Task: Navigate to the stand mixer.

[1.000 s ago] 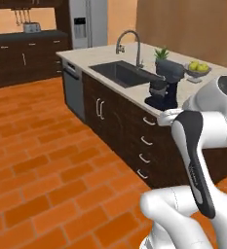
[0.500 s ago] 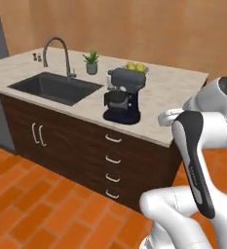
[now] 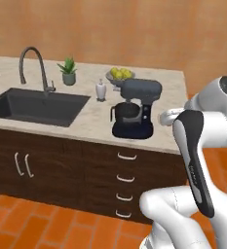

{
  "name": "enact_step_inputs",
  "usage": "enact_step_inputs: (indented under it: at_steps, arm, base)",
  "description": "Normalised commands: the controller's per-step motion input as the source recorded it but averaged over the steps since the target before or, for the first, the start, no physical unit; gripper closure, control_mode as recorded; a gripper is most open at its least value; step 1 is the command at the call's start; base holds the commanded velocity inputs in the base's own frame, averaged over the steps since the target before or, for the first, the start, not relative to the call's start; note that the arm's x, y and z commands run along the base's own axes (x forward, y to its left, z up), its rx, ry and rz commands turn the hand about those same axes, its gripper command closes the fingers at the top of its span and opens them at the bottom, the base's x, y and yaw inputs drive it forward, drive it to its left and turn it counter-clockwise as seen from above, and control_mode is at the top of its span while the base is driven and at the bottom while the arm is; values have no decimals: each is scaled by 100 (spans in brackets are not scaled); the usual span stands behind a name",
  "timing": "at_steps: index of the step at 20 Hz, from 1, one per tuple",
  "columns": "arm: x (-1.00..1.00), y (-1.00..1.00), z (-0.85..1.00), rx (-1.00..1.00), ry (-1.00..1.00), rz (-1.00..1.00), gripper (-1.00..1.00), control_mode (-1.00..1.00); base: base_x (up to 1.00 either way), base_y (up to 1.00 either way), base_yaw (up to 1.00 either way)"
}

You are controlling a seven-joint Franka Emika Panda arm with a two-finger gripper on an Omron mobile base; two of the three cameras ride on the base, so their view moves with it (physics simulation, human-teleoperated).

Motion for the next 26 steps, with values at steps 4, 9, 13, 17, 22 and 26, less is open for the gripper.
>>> enact_step_inputs:
  at_steps: [4, 9, 13, 17, 22, 26]
  arm:
    - [0, 0, 0, 0, 0, 0, -100, 100]
    - [0, 0, 0, 0, 0, 0, -100, 100]
    - [0, 0, 0, 0, 0, 0, -100, 100]
    - [0, 0, 0, 0, 0, 0, -100, 100]
    - [0, 0, 0, 0, 0, 0, -100, 100]
    - [0, 0, 0, 0, 0, 0, -100, 100]
  base:
    - [64, 78, -52]
    - [59, 41, -38]
    - [52, -6, -16]
    - [67, 3, -23]
    - [68, 13, -23]
    - [59, 41, -19]
